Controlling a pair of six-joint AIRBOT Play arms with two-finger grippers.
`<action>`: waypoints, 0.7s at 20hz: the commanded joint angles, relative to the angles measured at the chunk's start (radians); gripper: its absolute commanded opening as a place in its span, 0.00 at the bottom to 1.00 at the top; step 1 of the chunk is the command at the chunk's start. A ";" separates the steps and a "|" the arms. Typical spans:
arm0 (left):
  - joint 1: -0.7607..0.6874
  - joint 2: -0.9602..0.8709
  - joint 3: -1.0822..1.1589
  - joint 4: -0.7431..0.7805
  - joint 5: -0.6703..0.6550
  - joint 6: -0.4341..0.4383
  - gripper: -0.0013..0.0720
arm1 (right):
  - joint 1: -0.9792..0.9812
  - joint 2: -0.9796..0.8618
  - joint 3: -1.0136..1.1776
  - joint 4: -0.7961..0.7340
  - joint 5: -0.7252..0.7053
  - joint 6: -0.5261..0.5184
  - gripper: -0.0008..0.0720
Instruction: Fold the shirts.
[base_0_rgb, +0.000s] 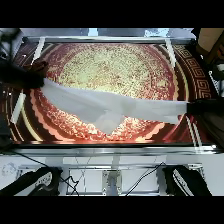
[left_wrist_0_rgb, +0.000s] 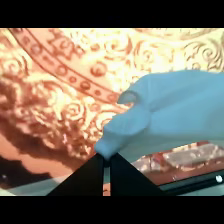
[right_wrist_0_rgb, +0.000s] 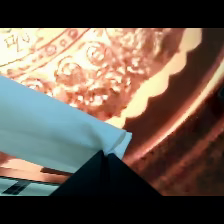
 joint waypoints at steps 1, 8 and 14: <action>0.000 -0.091 -0.178 -0.006 0.147 0.003 0.03 | 0.000 -0.101 -0.116 0.035 -0.306 0.000 0.07; 0.000 -0.130 -0.179 -0.027 0.410 -0.002 0.03 | -0.001 -0.137 -0.119 0.082 -0.747 0.004 0.40; 0.000 -0.130 -0.179 -0.025 0.408 0.000 0.04 | -0.001 -0.169 -0.177 -0.098 -0.446 0.079 0.40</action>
